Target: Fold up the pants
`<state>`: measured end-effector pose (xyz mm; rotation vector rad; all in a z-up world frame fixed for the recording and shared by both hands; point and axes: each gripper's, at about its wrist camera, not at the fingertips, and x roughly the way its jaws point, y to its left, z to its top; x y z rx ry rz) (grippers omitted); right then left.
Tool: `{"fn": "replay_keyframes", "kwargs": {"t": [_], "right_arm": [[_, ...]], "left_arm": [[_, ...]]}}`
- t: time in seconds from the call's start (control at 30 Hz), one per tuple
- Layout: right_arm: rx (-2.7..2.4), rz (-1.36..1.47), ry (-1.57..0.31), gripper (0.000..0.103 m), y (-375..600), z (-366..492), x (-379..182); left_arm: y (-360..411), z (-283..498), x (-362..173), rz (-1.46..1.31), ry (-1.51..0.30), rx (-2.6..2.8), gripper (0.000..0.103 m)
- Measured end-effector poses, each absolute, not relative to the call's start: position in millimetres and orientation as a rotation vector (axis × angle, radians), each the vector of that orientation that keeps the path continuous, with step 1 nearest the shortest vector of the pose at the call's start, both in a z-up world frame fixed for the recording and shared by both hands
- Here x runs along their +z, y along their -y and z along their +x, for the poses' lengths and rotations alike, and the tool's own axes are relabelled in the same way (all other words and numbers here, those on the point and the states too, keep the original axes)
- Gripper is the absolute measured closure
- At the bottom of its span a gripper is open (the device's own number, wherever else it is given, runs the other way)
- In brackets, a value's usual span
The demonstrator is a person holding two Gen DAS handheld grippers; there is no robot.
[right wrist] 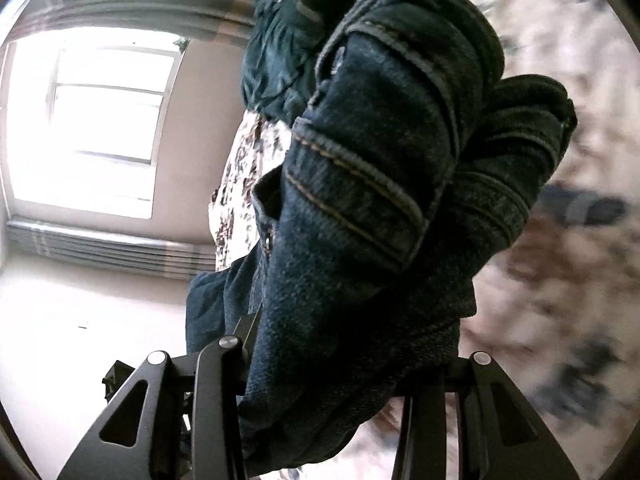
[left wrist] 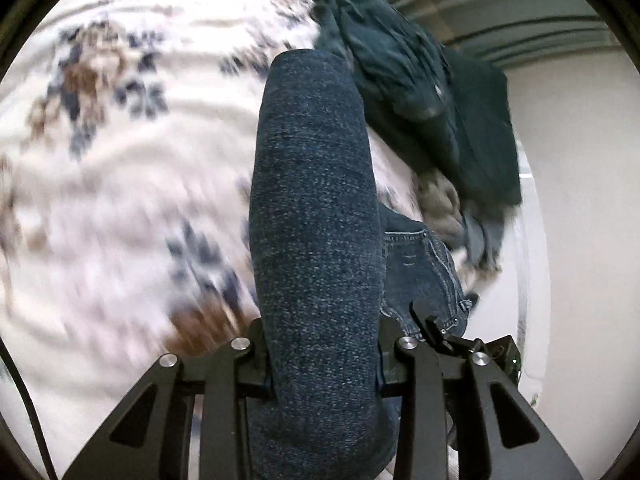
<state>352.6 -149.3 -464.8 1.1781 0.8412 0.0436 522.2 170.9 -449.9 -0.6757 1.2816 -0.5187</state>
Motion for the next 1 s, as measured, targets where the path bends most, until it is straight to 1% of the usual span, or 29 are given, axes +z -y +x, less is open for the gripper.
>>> {"fn": "replay_keyframes", "kwargs": {"t": [0.1,0.33,0.4,0.47,0.5,0.53,0.57,0.6,0.63,0.67,0.7,0.73,0.77,0.8,0.83,0.87,0.9,0.97,1.0], "right_arm": [[0.078,1.191,-0.838,0.061,115.9,439.1,-495.9],[0.078,1.235,-0.794,0.061,90.7,554.0,-568.7],[0.059,1.221,-0.788,0.061,92.3,582.9,-587.0],[0.031,1.212,-0.845,0.055,92.0,584.3,-611.2],[0.01,1.217,-0.899,0.047,88.2,588.9,-624.4],[0.002,1.225,-0.959,0.045,84.4,596.8,-635.5],[0.016,1.202,-1.005,0.045,79.4,600.7,-641.4],[0.04,1.167,-1.028,0.04,75.5,604.3,-639.2],[0.06,1.148,-1.048,0.03,73.0,607.1,-634.8],[0.069,1.125,-1.08,0.025,71.1,610.1,-629.1],[0.066,1.096,-1.114,0.013,70.1,612.5,-622.0],[0.054,1.066,-1.138,0.007,69.6,617.1,-617.6],[0.023,0.99,-1.179,0.007,68.5,617.5,-603.8],[0.013,0.93,-1.203,0.007,66.5,625.6,-593.2],[0.015,0.845,-1.228,0.005,62.1,627.1,-575.9],[0.0,0.724,-1.26,0.005,60.5,631.4,-560.9],[-0.052,0.555,-1.273,0.004,56.2,646.6,-540.8],[-0.13,0.283,-1.234,0.004,46.5,641.9,-509.4],[-0.153,0.227,-1.22,0.003,54.7,651.6,-498.9]], "left_arm": [[-194.7,567.2,-464.8,-0.65,-1.274,-0.498,0.072],[-211.4,659.3,-518.0,-0.648,-1.262,-0.517,0.073],[-206.7,683.0,-544.3,-0.642,-1.289,-0.526,0.072],[-209.0,696.8,-576.4,-0.63,-1.359,-0.49,0.068],[-210.9,697.3,-593.7,-0.616,-1.414,-0.455,0.062],[-216.2,696.9,-614.7,-0.636,-1.472,-0.426,0.057],[-221.9,694.9,-621.9,-0.687,-1.484,-0.436,0.057],[-228.8,692.5,-624.7,-0.746,-1.489,-0.452,0.055],[-234.7,689.5,-623.0,-0.793,-1.491,-0.454,0.052],[-238.5,684.7,-616.0,-0.795,-1.49,-0.43,0.048],[-240.8,679.4,-605.8,-0.757,-1.485,-0.388,0.04],[-240.4,673.5,-592.9,-0.683,-1.47,-0.339,0.032],[-239.2,667.1,-577.9,-0.577,-1.449,-0.271,0.028],[-236.3,660.2,-565.2,-0.486,-1.423,-0.221,0.02],[-232.4,651.6,-551.9,-0.397,-1.39,-0.185,0.017],[-227.9,642.4,-538.4,-0.302,-1.36,-0.148,0.016],[-219.7,634.6,-528.6,-0.231,-1.343,-0.129,0.012],[-206.6,618.9,-510.6,-0.114,-1.315,-0.094,0.011],[-198.0,614.4,-502.8,-0.069,-1.303,-0.083,0.011]]}}
